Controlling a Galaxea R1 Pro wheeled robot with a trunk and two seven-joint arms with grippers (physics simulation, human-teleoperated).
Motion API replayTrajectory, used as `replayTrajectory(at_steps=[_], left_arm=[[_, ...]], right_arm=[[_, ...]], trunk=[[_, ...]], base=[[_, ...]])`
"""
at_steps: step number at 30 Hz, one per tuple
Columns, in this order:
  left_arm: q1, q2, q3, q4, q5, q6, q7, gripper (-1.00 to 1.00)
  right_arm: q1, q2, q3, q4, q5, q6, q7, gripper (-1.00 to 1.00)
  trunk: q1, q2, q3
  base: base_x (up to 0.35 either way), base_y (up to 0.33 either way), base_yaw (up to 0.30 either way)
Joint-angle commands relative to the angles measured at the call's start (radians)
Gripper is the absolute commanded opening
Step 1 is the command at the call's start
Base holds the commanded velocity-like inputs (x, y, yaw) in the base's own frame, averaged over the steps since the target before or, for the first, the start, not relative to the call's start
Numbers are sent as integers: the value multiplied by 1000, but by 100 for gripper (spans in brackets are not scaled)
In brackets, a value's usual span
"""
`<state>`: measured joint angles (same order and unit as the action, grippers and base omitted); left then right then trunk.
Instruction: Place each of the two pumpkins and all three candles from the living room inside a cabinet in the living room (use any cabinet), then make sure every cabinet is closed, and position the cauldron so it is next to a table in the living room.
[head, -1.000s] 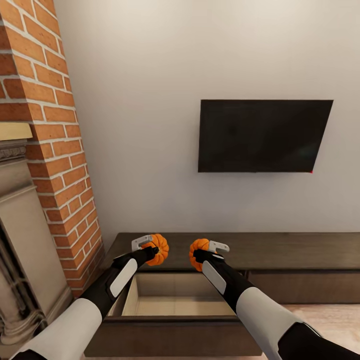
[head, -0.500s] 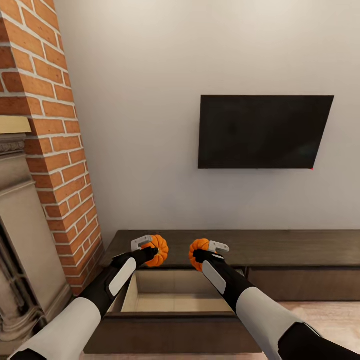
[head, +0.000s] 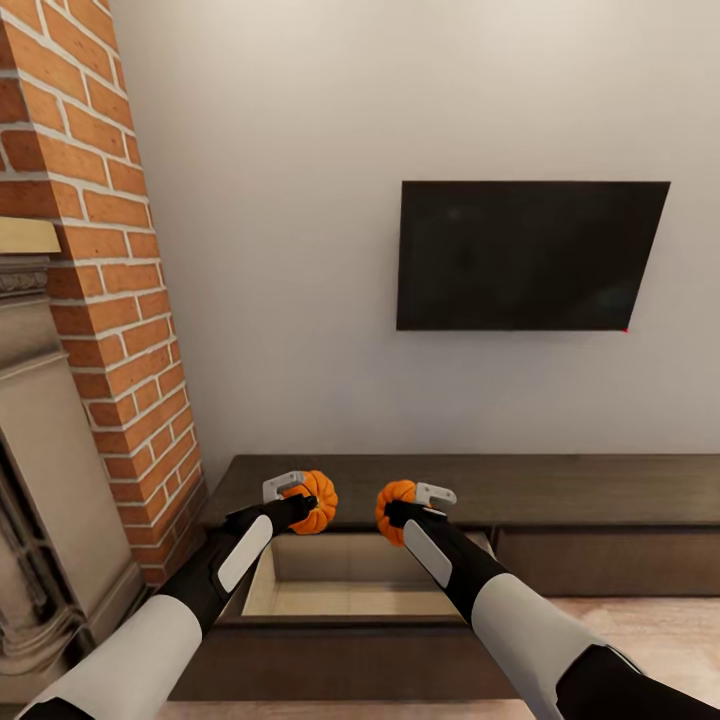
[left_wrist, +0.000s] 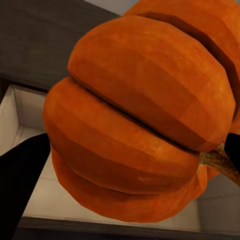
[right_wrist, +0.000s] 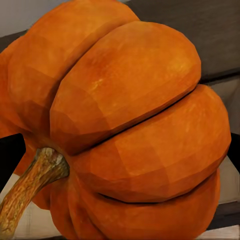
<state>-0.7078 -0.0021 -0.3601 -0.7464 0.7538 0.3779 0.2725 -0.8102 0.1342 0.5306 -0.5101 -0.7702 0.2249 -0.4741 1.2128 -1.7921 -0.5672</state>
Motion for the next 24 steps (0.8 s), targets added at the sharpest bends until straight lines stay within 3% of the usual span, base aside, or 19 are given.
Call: replayTrajectory(at_steps=[1,7,24], left_arm=[[-1,1,-3,-2,10,2,9,-100],[-1,1,-2,-2,10,19,10,-100],[-1,0,-3,-6,10,24,10,-100]], right_arm=[[-1,-1,6,-2,-4,7,-8,-100],[-1,-1,6,-4,-10,41,-8,-100],[-1,-2,8,-22,1,23,9,-100]], trunk=[[4,-8,-4],[27,-50,-23],[92,-169,-76]], base=[[0,0,0],[0,0,0],[0,0,0]])
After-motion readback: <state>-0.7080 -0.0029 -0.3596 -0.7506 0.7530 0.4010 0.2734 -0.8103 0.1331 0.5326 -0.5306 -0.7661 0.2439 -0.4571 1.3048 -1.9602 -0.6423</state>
